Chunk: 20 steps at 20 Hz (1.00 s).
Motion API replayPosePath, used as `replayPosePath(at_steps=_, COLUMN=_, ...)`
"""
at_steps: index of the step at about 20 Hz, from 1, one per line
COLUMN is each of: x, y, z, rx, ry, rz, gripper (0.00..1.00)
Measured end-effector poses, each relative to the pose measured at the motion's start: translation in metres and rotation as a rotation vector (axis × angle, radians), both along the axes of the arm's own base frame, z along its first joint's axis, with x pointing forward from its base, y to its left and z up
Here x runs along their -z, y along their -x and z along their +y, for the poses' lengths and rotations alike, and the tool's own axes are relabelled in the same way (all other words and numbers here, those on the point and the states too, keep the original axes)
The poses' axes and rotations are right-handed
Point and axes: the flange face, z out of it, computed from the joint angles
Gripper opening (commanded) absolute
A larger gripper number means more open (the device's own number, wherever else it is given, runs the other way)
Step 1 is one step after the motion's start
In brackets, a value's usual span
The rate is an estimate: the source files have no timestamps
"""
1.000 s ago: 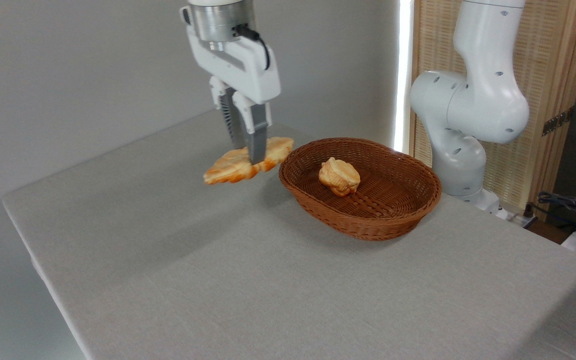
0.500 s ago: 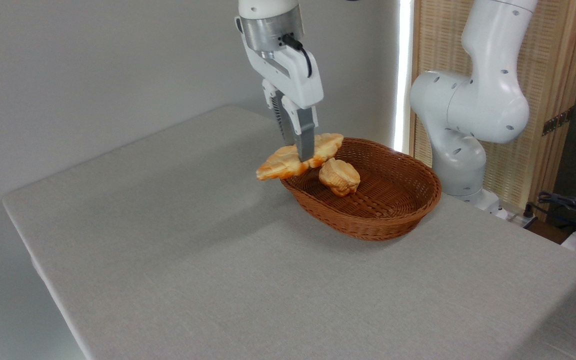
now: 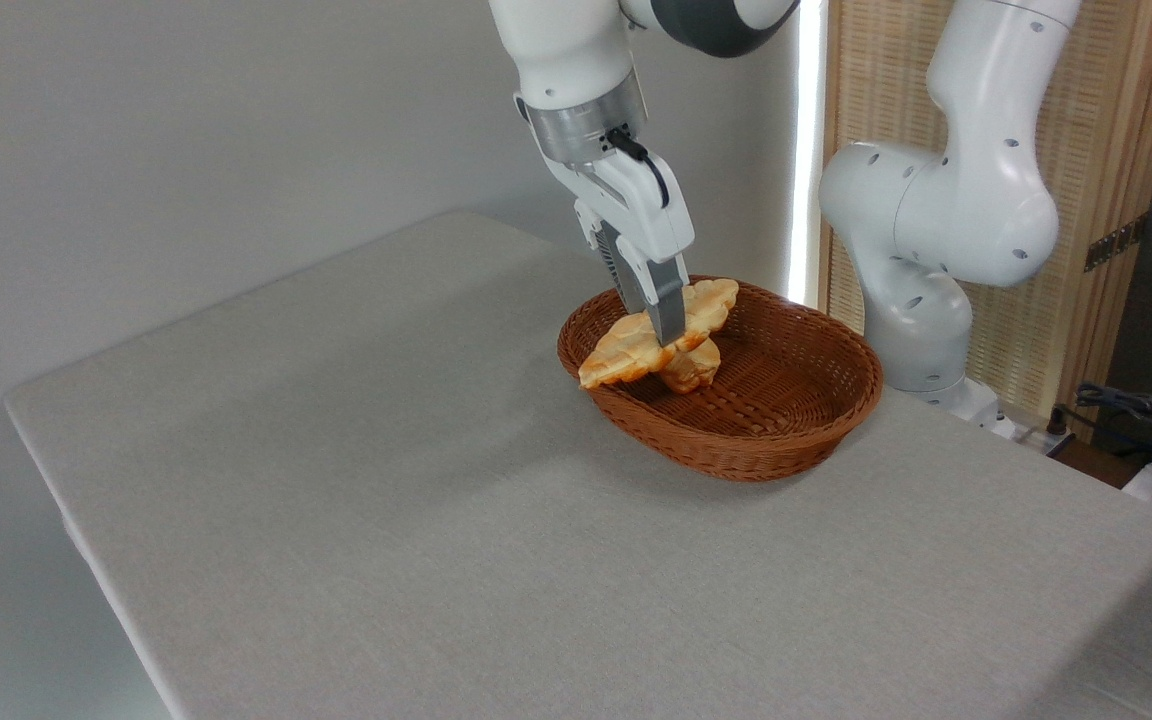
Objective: Put bread into the basket
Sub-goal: 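Lower the bread into the basket beside the roll and release it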
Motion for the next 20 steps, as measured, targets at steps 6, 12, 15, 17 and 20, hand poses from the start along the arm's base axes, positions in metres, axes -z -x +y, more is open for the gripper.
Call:
replayPosePath(at_steps=6, x=0.011, y=-0.002, z=0.000, rx=0.000, ry=-0.003, rz=0.027, gripper=1.00)
replayPosePath(at_steps=12, x=0.023, y=-0.008, z=0.000, rx=-0.001, ry=-0.004, rz=0.057, gripper=1.00)
replayPosePath(at_steps=15, x=0.023, y=-0.008, z=0.000, rx=-0.001, ry=-0.004, rz=0.057, gripper=1.00)
replayPosePath(at_steps=17, x=0.023, y=-0.009, z=0.000, rx=-0.001, ry=-0.004, rz=0.056, gripper=1.00)
replayPosePath(at_steps=20, x=0.022, y=-0.009, z=-0.001, rx=0.000, ry=-0.004, rz=0.053, gripper=1.00)
